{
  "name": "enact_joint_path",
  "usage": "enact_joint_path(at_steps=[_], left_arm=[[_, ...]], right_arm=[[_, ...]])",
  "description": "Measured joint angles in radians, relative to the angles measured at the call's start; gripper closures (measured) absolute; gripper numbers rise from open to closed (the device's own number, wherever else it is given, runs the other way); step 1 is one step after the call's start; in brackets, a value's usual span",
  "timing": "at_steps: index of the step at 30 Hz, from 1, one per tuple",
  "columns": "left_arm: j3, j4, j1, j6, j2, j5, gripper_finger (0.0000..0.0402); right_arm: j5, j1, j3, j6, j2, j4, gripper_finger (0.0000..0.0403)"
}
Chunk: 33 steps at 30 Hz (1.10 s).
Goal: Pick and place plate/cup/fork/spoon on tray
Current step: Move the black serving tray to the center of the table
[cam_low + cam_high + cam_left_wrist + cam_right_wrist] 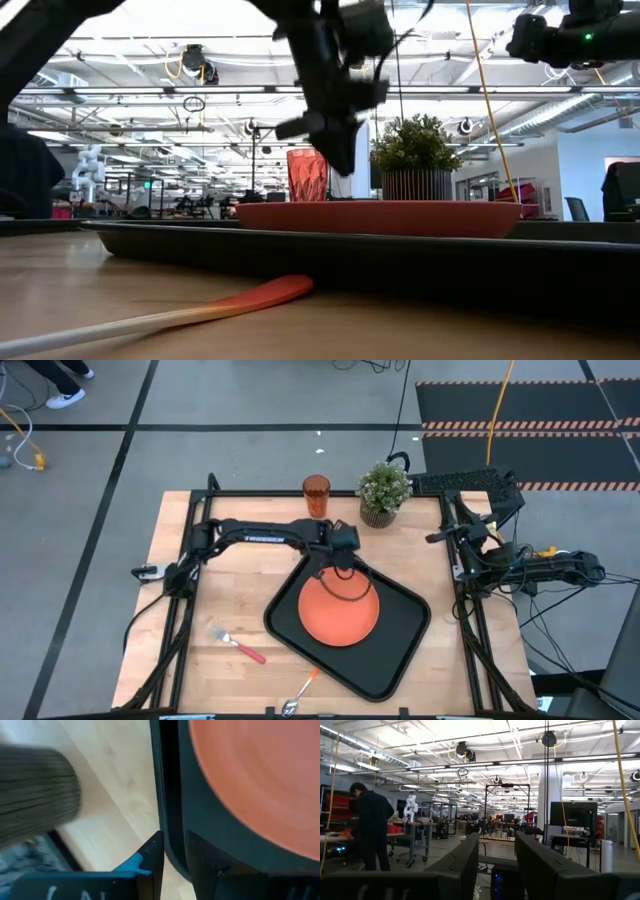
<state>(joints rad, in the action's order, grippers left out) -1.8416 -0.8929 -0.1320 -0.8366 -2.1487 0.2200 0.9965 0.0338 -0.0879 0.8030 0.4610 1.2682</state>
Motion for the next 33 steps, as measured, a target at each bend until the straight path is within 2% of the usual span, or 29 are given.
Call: enact_joint_path(at_steps=[2, 8, 18, 23, 28, 33], left_arm=[[0.000, 0.008, -0.029, 0.030, -0.018, -0.039, 0.0321], [0.000, 0.020, -0.096, 0.064, -0.043, -0.063, 0.0310], [0.000, 0.023, -0.103, 0.086, -0.094, -0.113, 0.0225], [0.000, 0.019, -0.116, 0.076, -0.127, -0.119, 0.0207], [-0.001, -0.019, -0.130, 0.087, -0.153, -0.113, 0.0231], [-0.003, -0.072, -0.136, 0.139, -0.153, -0.080, 0.0300]], right_arm=[[-0.002, 0.000, 0.000, -0.002, 0.000, -0.012, 0.0280], [-0.003, 0.000, 0.000, -0.017, 0.000, -0.044, 0.0280], [-0.009, 0.000, 0.000, -0.030, 0.000, -0.046, 0.0280], [-0.015, 0.000, 0.000, -0.027, 0.000, -0.044, 0.0280], [-0.033, 0.001, 0.000, -0.024, 0.000, -0.038, 0.0280], [-0.031, 0.016, 0.000, -0.016, 0.000, -0.039, 0.0280]])
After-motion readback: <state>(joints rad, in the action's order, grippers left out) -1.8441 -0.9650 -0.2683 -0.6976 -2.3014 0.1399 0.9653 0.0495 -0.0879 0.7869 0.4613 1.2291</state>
